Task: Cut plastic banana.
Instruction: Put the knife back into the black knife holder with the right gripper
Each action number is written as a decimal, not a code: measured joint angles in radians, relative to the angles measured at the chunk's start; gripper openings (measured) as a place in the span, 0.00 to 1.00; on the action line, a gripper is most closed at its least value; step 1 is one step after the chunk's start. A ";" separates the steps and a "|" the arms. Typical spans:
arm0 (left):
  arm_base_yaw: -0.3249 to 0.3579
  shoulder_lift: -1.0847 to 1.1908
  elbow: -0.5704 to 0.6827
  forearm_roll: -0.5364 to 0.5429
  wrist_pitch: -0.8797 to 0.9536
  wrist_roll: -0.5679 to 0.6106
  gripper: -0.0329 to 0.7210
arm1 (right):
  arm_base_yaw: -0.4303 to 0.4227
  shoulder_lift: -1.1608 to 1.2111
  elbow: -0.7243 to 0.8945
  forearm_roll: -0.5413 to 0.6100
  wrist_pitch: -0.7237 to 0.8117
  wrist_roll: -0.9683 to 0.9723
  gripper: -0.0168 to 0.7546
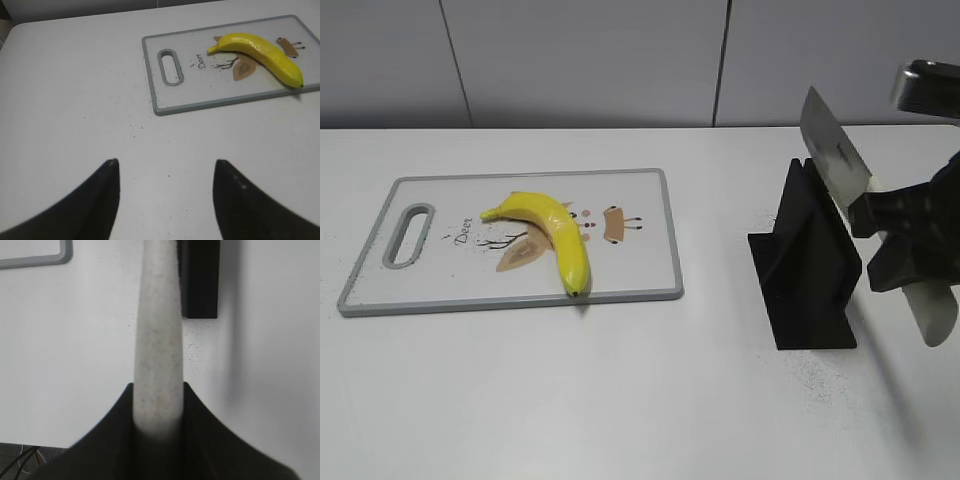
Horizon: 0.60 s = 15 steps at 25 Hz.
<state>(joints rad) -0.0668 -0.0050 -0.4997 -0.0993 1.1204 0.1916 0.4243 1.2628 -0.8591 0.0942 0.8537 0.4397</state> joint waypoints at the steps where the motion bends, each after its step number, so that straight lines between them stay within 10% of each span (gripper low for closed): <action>1: 0.000 0.000 0.003 0.000 -0.008 -0.007 0.81 | 0.000 0.000 0.001 -0.012 0.000 0.010 0.27; 15: 0.000 0.000 0.005 0.000 -0.021 -0.014 0.77 | 0.000 0.034 0.001 -0.040 -0.055 0.029 0.27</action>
<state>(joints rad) -0.0668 -0.0050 -0.4945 -0.0991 1.0992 0.1774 0.4243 1.2966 -0.8584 0.0540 0.7984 0.4683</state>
